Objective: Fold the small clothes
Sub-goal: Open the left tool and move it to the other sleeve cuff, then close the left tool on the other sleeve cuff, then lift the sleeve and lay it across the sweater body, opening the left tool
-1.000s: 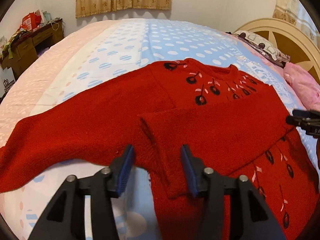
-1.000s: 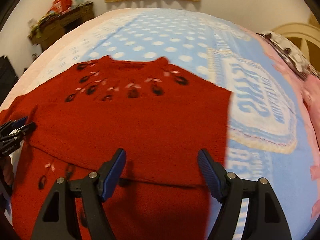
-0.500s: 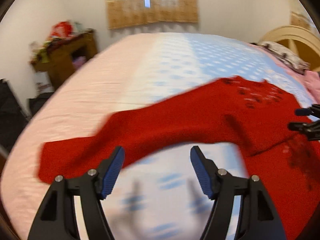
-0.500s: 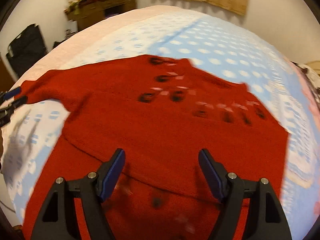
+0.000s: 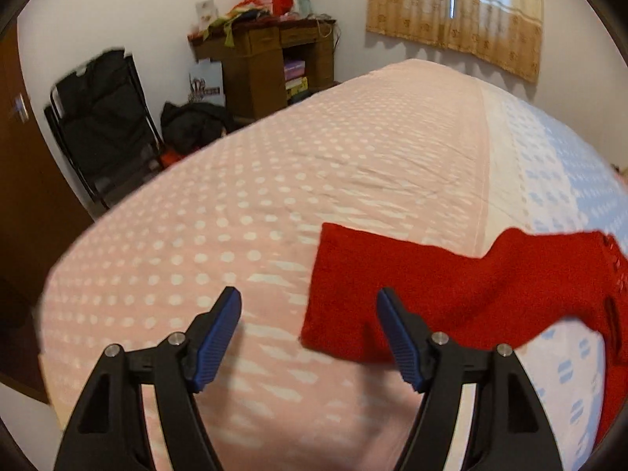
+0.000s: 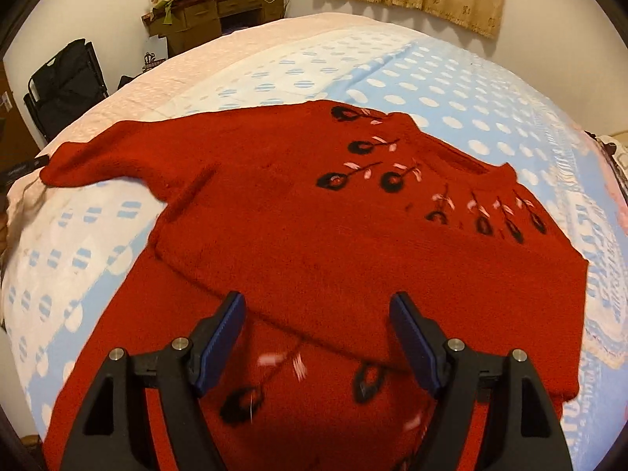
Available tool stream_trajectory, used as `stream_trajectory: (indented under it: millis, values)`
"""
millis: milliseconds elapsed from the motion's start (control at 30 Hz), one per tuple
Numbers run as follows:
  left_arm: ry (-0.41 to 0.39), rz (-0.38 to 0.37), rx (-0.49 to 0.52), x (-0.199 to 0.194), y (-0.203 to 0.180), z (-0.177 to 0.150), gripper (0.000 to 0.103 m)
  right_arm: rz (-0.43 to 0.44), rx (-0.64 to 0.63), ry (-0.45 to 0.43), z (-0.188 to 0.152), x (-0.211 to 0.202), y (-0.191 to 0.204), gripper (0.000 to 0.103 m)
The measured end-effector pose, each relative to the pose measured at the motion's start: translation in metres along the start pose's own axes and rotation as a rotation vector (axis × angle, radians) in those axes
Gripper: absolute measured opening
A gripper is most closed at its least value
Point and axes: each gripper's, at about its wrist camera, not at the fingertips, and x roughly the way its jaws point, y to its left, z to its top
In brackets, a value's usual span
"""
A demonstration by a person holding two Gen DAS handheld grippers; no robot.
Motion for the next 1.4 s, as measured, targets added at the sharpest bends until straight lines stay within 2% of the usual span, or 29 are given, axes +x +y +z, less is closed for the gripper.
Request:
stream_trajectory:
  millis: [67, 267, 300, 333, 367, 567, 800, 967, 1033, 1400]
  values:
    - [0.030, -0.021, -0.009, 0.010, -0.002, 0.001, 0.073, -0.001, -0.004, -0.005, -0.006, -0.005, 0.000, 0.076]
    - [0.068, 0.002, -0.020, 0.032, -0.010, 0.008, 0.057, 0.013, -0.036, -0.027, -0.018, -0.022, 0.012, 0.077]
    - [0.068, 0.005, -0.015, 0.032, -0.009, 0.008, 0.044, 0.018, -0.042, -0.030, -0.020, -0.024, 0.014, 0.077]
    - [0.074, -0.008, -0.007, 0.031, -0.011, 0.008, 0.022, 0.019, -0.046, -0.032, -0.021, -0.025, 0.015, 0.076]
    - [0.081, -0.024, -0.008, 0.028, -0.009, 0.008, 0.013, 0.019, -0.048, -0.037, -0.022, -0.026, 0.016, 0.076]
    - [0.061, -0.101, 0.009, -0.005, -0.019, 0.013, 0.010, 0.019, -0.018, -0.057, -0.027, -0.035, 0.006, 0.077]
    - [-0.044, -0.216, 0.016, -0.067, -0.049, 0.039, 0.010, -0.005, 0.025, -0.084, -0.035, -0.052, -0.015, 0.076]
    - [-0.116, -0.297, -0.016, -0.104, -0.071, 0.059, 0.010, -0.011, 0.051, -0.104, -0.046, -0.066, -0.027, 0.077]
    - [-0.127, -0.350, -0.019, -0.117, -0.084, 0.064, 0.010, -0.012, 0.059, -0.112, -0.050, -0.073, -0.032, 0.077]
    - [-0.195, -0.505, 0.049, -0.180, -0.162, 0.080, 0.010, -0.022, 0.127, -0.161, -0.074, -0.100, -0.061, 0.077]
